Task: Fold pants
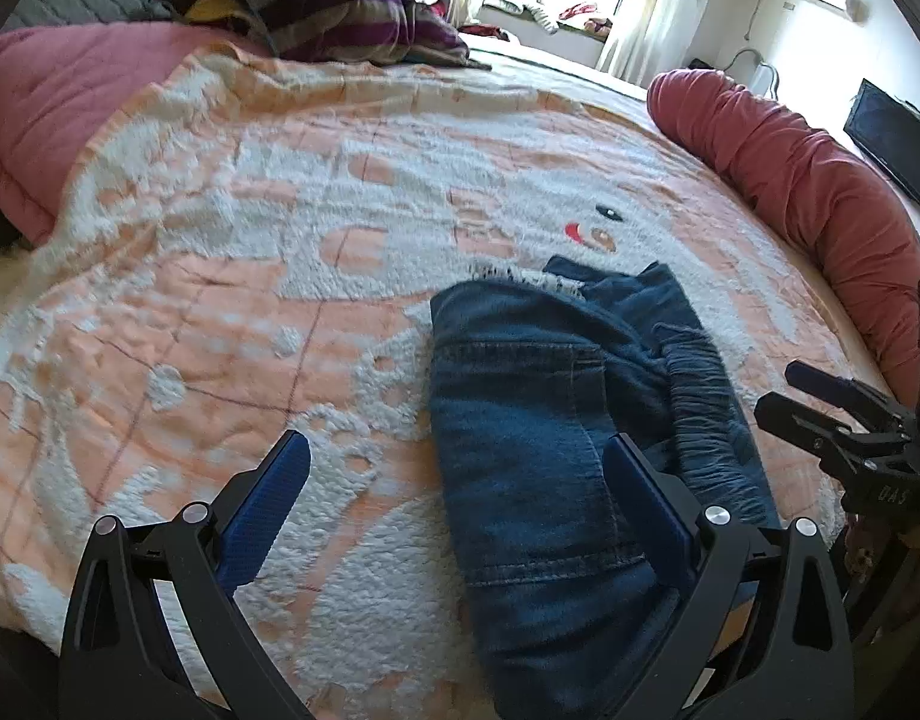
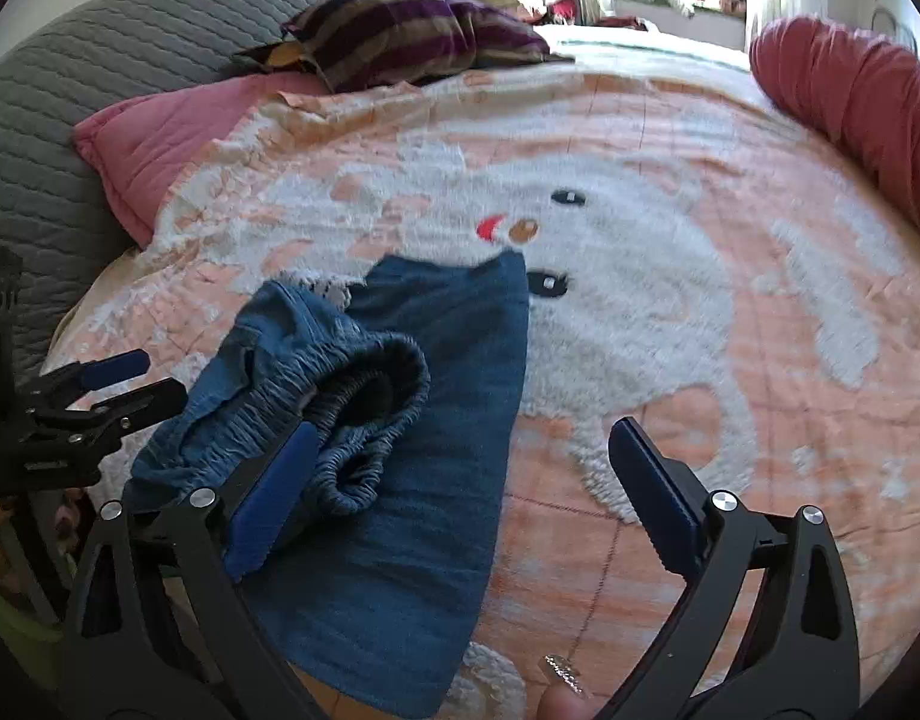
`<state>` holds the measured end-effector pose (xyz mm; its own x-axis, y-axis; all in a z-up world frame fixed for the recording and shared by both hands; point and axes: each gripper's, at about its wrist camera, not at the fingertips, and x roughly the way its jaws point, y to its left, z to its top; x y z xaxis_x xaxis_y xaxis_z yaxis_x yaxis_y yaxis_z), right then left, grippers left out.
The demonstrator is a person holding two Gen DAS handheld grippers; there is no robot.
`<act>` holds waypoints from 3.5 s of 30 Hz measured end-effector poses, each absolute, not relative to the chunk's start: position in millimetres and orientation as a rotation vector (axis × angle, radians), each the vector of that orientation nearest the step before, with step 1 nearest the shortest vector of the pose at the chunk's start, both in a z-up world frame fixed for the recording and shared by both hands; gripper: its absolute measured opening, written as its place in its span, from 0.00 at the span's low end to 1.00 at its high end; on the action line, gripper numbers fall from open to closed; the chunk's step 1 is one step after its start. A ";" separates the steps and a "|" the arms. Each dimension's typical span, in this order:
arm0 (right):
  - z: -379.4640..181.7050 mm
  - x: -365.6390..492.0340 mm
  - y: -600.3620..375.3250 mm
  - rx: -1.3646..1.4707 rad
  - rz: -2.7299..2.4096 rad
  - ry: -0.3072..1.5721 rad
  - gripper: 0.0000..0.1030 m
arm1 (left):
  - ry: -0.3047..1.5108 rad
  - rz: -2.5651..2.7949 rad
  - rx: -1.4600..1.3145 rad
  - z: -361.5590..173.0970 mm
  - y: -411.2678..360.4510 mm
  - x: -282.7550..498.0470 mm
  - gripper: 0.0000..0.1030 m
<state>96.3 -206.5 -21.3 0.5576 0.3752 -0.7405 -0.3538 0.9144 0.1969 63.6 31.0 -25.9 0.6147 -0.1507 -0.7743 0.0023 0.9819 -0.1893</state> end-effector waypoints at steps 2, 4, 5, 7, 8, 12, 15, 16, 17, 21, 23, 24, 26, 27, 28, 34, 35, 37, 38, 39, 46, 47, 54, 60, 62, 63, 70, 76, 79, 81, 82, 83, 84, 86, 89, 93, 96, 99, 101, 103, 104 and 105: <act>-28.8 100.1 -205.8 0.046 0.442 0.907 0.80 | 0.906 -0.094 -0.188 -30.4 30.4 66.2 0.95; -34.6 103.4 -205.2 0.070 0.463 0.930 0.76 | 0.914 -0.103 -0.196 -34.2 29.6 68.3 0.95; -37.0 104.5 -204.6 0.077 0.471 0.940 0.75 | 0.915 -0.109 -0.198 -35.6 28.7 69.1 0.95; -42.1 106.6 -201.9 0.080 0.483 0.957 0.73 | 0.920 -0.116 -0.197 -38.7 27.0 70.9 0.95; -45.2 107.7 -200.7 0.082 0.487 0.967 0.72 | 0.923 -0.122 -0.197 -40.3 25.8 71.9 0.95; -54.6 114.1 -198.5 0.128 0.529 0.999 0.67 | 0.932 -0.129 -0.203 -46.5 23.6 75.3 0.94; -57.6 118.7 -198.6 0.152 0.546 1.010 0.65 | 0.945 -0.143 -0.212 -50.8 21.5 78.2 0.94; -58.3 119.7 -197.7 0.155 0.555 1.011 0.62 | 0.948 -0.151 -0.214 -51.9 20.5 79.0 0.94; -59.0 119.9 -196.7 0.153 0.559 1.012 0.58 | 0.951 -0.155 -0.214 -52.8 19.2 80.0 0.93; -55.7 114.8 -188.0 0.116 0.602 0.990 0.30 | 0.950 -0.202 -0.213 -52.9 10.1 79.5 0.66; -54.1 111.4 -185.0 0.100 0.609 0.977 0.26 | 0.947 -0.218 -0.188 -51.6 3.0 77.5 0.54; -53.3 109.8 -182.5 0.082 0.604 0.968 0.23 | 0.943 -0.216 -0.177 -50.6 1.0 76.7 0.49; -49.9 104.7 -177.8 0.047 0.596 0.942 0.21 | 0.924 -0.208 -0.161 -46.7 -2.0 74.3 0.39; -47.8 102.5 -176.1 0.034 0.591 0.929 0.20 | 0.911 -0.204 -0.159 -44.1 -2.8 72.5 0.34; -46.3 101.5 -175.2 0.024 0.589 0.919 0.19 | 0.904 -0.204 -0.157 -42.2 -3.2 71.8 0.32; -25.5 93.1 -161.8 -0.041 0.599 0.837 0.16 | 0.871 -0.207 -0.164 -26.4 -1.2 70.4 0.26; -22.3 93.4 -159.3 -0.043 0.605 0.828 0.16 | 0.864 -0.207 -0.161 -22.9 -2.1 72.1 0.26; -14.5 97.6 -153.6 -0.051 0.615 0.807 0.16 | 0.840 -0.189 -0.140 -14.8 -2.7 76.3 0.26; -11.0 100.3 -151.0 -0.059 0.614 0.794 0.16 | 0.828 -0.179 -0.134 -11.0 -1.9 79.2 0.26; -8.4 102.3 -148.7 -0.064 0.613 0.784 0.16 | 0.821 -0.175 -0.134 -8.3 -0.3 81.3 0.26; 3.9 132.9 -137.2 -0.044 0.613 0.740 0.16 | 0.764 -0.130 -0.127 11.0 14.8 107.9 0.26; 3.6 138.4 -135.0 -0.046 0.610 0.741 0.16 | 0.763 -0.126 -0.127 11.2 15.9 111.2 0.26; -4.5 162.4 -125.0 -0.057 0.597 0.753 0.16 | 0.764 -0.100 -0.149 2.3 22.7 130.6 0.26; -19.5 173.8 -124.8 -0.052 0.575 0.787 0.16 | 0.787 -0.093 -0.160 -12.3 26.6 139.9 0.26; -27.4 177.4 -128.4 -0.034 0.557 0.817 0.16 | 0.797 -0.085 -0.164 -17.1 27.3 141.9 0.26; -31.2 179.5 -131.3 -0.014 0.549 0.834 0.17 | 0.801 -0.079 -0.167 -19.6 28.4 142.8 0.26; -50.5 188.4 -142.5 0.030 0.481 0.915 0.32 | 0.847 -0.050 -0.162 -35.5 31.3 148.9 0.35; -59.6 191.1 -146.6 0.033 0.437 0.939 0.41 | 0.861 -0.044 -0.152 -41.0 31.2 150.7 0.38; -58.7 189.0 -145.3 0.019 0.432 0.928 0.41 | 0.860 -0.044 -0.153 -41.1 31.3 150.4 0.38; -56.8 187.2 -146.1 0.023 0.434 0.917 0.43 | 0.861 -0.044 -0.158 -40.7 31.4 150.4 0.39; -55.9 187.2 -147.0 0.027 0.433 0.913 0.45 | 0.861 -0.046 -0.163 -40.1 31.7 150.0 0.42; -54.9 186.8 -147.5 0.030 0.432 0.910 0.46 | 0.861 -0.046 -0.164 -39.7 32.1 149.9 0.44; -53.9 186.2 -148.1 0.032 0.430 0.907 0.49 | 0.862 -0.046 -0.163 -39.4 32.3 149.9 0.46; -50.9 184.3 -150.6 0.034 0.424 0.896 0.53 | 0.861 -0.047 -0.171 -38.2 33.2 148.7 0.47; -45.4 179.5 -154.3 0.036 0.408 0.875 0.61 | 0.859 -0.048 -0.180 -34.6 35.3 145.0 0.55; -33.5 168.6 -163.3 0.047 0.389 0.832 0.74 | 0.831 -0.038 -0.193 -22.6 39.6 134.8 0.62; -22.6 161.0 -170.7 0.061 0.386 0.793 0.81 | 0.821 -0.025 -0.209 -15.8 44.8 127.9 0.72; -12.8 154.1 -175.1 0.067 0.380 0.764 0.86 | 0.806 -0.016 -0.220 -7.8 48.7 120.0 0.75; -4.7 148.1 -179.1 0.064 0.366 0.743 0.87 | 0.793 -0.006 -0.226 -1.4 51.4 114.3 0.92; 4.7 141.3 -181.6 0.062 0.348 0.723 0.90 | 0.769 0.006 -0.230 8.4 54.4 106.4 0.95; 9.1 138.0 -183.2 0.066 0.343 0.715 0.91 | 0.759 0.009 -0.231 12.8 55.6 103.5 0.95; 13.2 134.5 -185.4 0.072 0.343 0.707 0.91 | 0.751 0.013 -0.232 17.0 56.3 100.6 0.96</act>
<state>134.5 -185.4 13.2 0.7069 0.3326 -0.6243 -0.2840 0.9418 0.1801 100.6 56.3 17.0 0.7321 -0.0714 -0.6775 -0.0941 0.9744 -0.2044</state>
